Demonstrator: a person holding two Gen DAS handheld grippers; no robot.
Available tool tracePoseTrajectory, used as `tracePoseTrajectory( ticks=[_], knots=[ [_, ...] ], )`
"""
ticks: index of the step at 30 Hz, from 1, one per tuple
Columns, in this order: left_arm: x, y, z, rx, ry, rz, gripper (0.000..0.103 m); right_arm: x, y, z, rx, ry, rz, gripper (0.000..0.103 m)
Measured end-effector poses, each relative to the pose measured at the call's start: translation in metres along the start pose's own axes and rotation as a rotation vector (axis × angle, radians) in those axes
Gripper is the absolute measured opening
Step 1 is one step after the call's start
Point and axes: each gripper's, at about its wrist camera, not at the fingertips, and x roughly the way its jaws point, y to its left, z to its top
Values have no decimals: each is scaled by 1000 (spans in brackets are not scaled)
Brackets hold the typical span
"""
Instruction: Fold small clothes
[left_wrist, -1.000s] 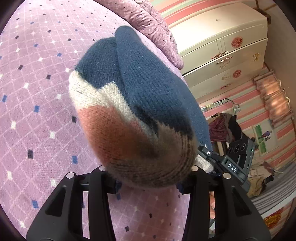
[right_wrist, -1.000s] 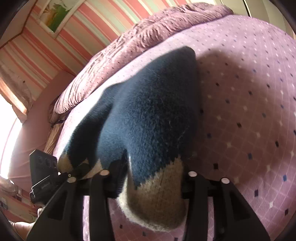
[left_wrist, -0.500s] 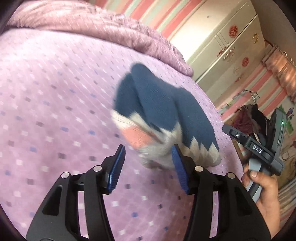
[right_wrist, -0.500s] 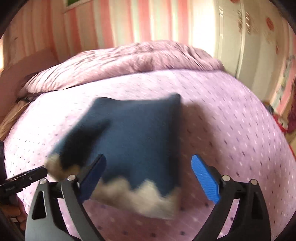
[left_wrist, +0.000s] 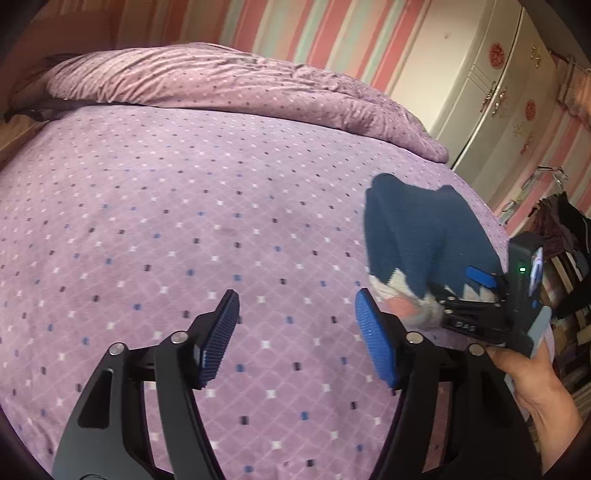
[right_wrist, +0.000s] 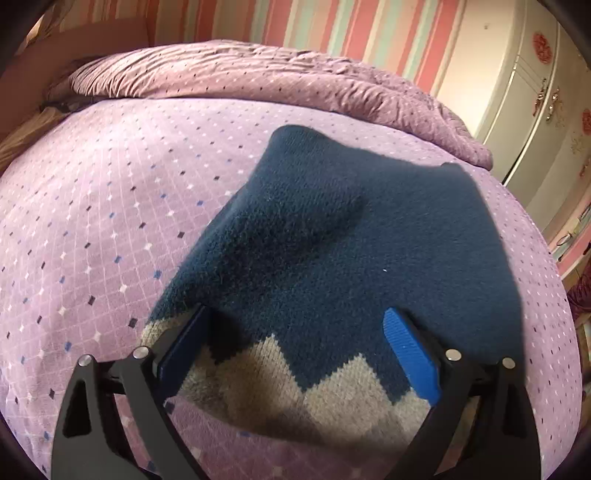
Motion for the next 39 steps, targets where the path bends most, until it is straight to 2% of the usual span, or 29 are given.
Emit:
tracePoseTrajectory(
  ticks=[1,5,8,9,10,14,17,20,23,25,31,37,39],
  knots=[
    [-5,1,1,-1,-10,15,74,-5,-4,1,6,-3,-7,94],
    [-31,1,2,17,-60,62,100,-57,-14,2,-12,-44,-15,95],
    [-47,-8,0,46,-74,111,100,-100,-19,-8,-35,-58,-12,97],
    [-52,-11,0,60,-75,119,100,-110,-21,-11,-32,-55,-12,102],
    [-59,-17,-2,80,-76,136,100,-123,-24,-16,-21,-37,-17,101],
    [-84,-35,-12,143,-82,143,100,-164,-35,-36,49,-2,-14,101],
    [-100,-52,-24,187,-50,134,100,-185,-37,-50,99,22,-16,101],
    [-109,-61,-34,194,-27,144,100,-206,-38,-59,114,4,-44,101],
    [-118,-73,-45,230,-3,199,100,-226,-38,-62,110,-32,-79,101],
    [-127,-76,-50,230,-15,217,100,-239,-37,-64,114,-55,-98,101],
    [-155,-83,-74,193,-78,270,100,-269,-32,-71,126,-96,-56,101],
    [-182,-77,-81,106,-90,226,100,-285,-28,-80,133,-117,-21,101],
    [-190,-74,-80,89,-99,233,100,-289,-29,-84,139,-125,-24,101]
  ],
)
